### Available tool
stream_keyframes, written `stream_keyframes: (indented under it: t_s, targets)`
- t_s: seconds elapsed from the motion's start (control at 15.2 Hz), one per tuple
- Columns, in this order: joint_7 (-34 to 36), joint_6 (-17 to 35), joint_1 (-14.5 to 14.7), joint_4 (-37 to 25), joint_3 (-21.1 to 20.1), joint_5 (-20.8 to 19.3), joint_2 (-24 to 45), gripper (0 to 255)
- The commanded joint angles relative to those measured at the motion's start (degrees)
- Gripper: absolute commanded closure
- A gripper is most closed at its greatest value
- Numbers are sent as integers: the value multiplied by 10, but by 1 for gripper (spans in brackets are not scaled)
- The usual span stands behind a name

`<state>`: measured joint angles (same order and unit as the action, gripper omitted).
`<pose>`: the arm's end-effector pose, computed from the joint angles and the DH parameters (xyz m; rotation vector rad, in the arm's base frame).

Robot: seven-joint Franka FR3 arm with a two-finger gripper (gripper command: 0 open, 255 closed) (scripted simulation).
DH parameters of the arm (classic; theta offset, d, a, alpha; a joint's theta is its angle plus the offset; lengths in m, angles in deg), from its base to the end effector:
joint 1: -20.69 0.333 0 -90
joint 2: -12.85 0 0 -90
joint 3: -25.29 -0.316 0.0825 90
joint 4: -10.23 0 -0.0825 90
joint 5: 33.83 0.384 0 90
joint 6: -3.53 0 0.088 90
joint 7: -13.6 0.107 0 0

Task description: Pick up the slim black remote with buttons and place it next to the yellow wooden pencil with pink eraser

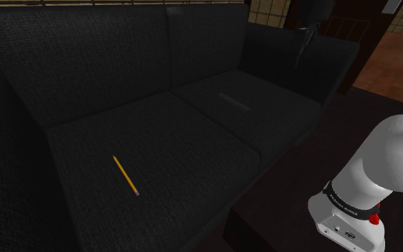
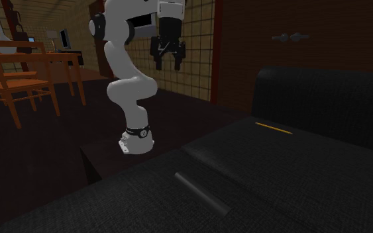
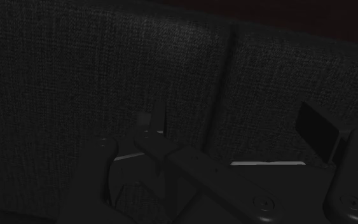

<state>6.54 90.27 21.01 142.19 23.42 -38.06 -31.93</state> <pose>0.3026 0.0068 0.6094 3.0370 0.2251 -0.0190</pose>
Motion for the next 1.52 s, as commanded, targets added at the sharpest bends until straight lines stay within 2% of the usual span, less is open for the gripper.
stream_keyframes:
  t_s: [0.0, 0.73, 1.45]
  targets:
    - [0, 0, 0, 0, 0, 0, 0, 0]
    - [0, 199, -25, 29, 52, 8, 167, 0]
    - [-26, 356, -39, -34, 97, 57, 388, 0]
